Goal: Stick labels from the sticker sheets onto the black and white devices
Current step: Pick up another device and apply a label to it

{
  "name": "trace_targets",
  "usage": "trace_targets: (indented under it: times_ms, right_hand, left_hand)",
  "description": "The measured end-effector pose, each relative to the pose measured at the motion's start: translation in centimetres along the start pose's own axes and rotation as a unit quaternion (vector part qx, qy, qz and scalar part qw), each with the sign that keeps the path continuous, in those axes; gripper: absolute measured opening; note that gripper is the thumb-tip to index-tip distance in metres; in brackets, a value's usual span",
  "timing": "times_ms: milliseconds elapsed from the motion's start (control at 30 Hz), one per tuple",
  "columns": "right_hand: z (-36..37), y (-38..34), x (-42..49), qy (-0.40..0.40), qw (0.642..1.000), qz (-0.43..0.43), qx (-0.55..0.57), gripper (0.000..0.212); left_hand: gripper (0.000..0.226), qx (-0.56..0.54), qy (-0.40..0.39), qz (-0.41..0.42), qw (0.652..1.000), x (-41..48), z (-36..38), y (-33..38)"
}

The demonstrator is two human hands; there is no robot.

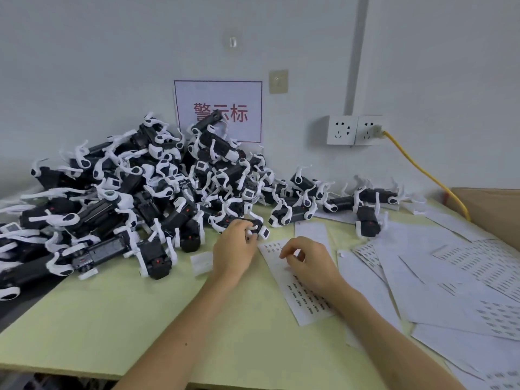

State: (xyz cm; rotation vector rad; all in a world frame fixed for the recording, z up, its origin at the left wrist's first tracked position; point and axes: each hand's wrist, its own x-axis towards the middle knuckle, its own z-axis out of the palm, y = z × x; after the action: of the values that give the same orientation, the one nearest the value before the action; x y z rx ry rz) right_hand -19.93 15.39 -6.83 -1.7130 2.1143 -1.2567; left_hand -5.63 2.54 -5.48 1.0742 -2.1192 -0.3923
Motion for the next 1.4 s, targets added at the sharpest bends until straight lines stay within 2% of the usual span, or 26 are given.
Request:
trace_targets:
  times_ms: [67, 133, 233, 300, 367, 467, 533, 567, 600, 633, 733, 867, 933, 1033, 1133, 1200, 1267, 1400]
  right_hand:
    - [0.0, 0.1, 0.0, 0.007, 1.000, -0.001, 0.006, 0.028]
    - [-0.2, 0.1, 0.0, 0.019, 1.000, 0.000, 0.012, 0.029]
    - [-0.5, 0.1, -0.1, 0.043, 0.999, -0.007, 0.018, 0.027]
    - [-0.6, 0.1, -0.3, 0.057, 0.998, -0.011, 0.033, 0.034]
    - [-0.6, 0.1, -0.3, 0.065, 0.997, -0.016, 0.037, 0.053]
    - [-0.7, -0.2, -0.3, 0.063, 0.996, -0.016, 0.055, 0.078]
    - [-0.6, -0.4, -0.3, 0.061, 0.997, -0.037, 0.032, 0.079]
    - [-0.5, -0.5, -0.3, 0.060, 0.997, -0.044, 0.024, 0.077]
    - [-0.3, -0.7, -0.5, 0.062, 0.997, -0.045, 0.025, 0.075]
    - [-0.3, -0.8, -0.6, 0.067, 0.996, -0.042, 0.032, 0.074]
    - [-0.4, -1.3, -0.8, 0.080, 0.994, -0.046, 0.059, 0.061]
    - [-0.7, -1.6, -0.9, 0.087, 0.988, -0.033, 0.124, 0.037]
    - [-1.0, -1.9, -1.1, 0.034, 0.981, -0.008, 0.191, 0.039]
    - [-1.3, -2.4, -1.2, -0.052, 0.951, 0.040, 0.303, 0.050]
    - [-1.1, -2.5, -1.1, -0.041, 0.954, 0.057, 0.292, 0.040]
    - [-0.9, -2.3, -1.0, -0.030, 0.959, 0.071, 0.274, 0.033]
    - [-0.9, -2.2, -1.1, -0.024, 0.958, 0.079, 0.275, 0.036]
    - [-1.1, -2.3, -1.0, -0.009, 0.953, 0.092, 0.288, 0.052]
  left_hand:
    - [0.017, -0.005, 0.048, 0.031, 0.998, -0.2, 0.3, -0.5]
    - [0.019, -0.046, 0.083, 0.048, 0.994, -0.2, 0.3, -0.9]
    - [0.018, -0.230, 0.096, 0.021, 0.968, -0.1, -0.5, -1.0]
    - [0.019, -0.416, 0.043, -0.063, 0.906, 0.3, -1.1, -0.7]
    - [0.019, -0.555, -0.021, -0.137, 0.820, 0.5, -1.4, -0.4]
    - [0.013, -0.680, -0.079, -0.204, 0.700, 0.3, -1.3, 0.4]
    - [0.016, -0.737, -0.089, -0.235, 0.628, 0.1, -1.0, 0.6]
    - [0.018, -0.753, -0.093, -0.246, 0.603, -0.1, -0.9, 0.8]
    - [0.019, -0.756, -0.098, -0.251, 0.596, -0.3, -0.9, 0.9]
    - [0.020, -0.747, -0.105, -0.248, 0.608, -0.3, -0.8, 0.9]
    - [0.030, -0.698, -0.149, -0.215, 0.667, -0.3, -0.8, 0.9]
    - [0.052, -0.702, -0.241, -0.190, 0.643, -0.8, -1.0, 1.2]
    - [0.051, -0.687, -0.269, -0.179, 0.651, -1.1, -1.0, 1.4]
    - [0.044, -0.650, -0.285, -0.200, 0.675, -1.3, -0.8, 1.2]
    - [0.040, -0.644, -0.274, -0.191, 0.688, -1.4, -0.7, 1.1]
    - [0.049, -0.637, -0.264, -0.186, 0.700, -1.5, -0.6, 1.2]
    - [0.059, -0.623, -0.260, -0.178, 0.716, -1.6, -0.5, 1.4]
    - [0.052, -0.627, -0.256, -0.155, 0.720, -1.8, -0.6, 1.7]
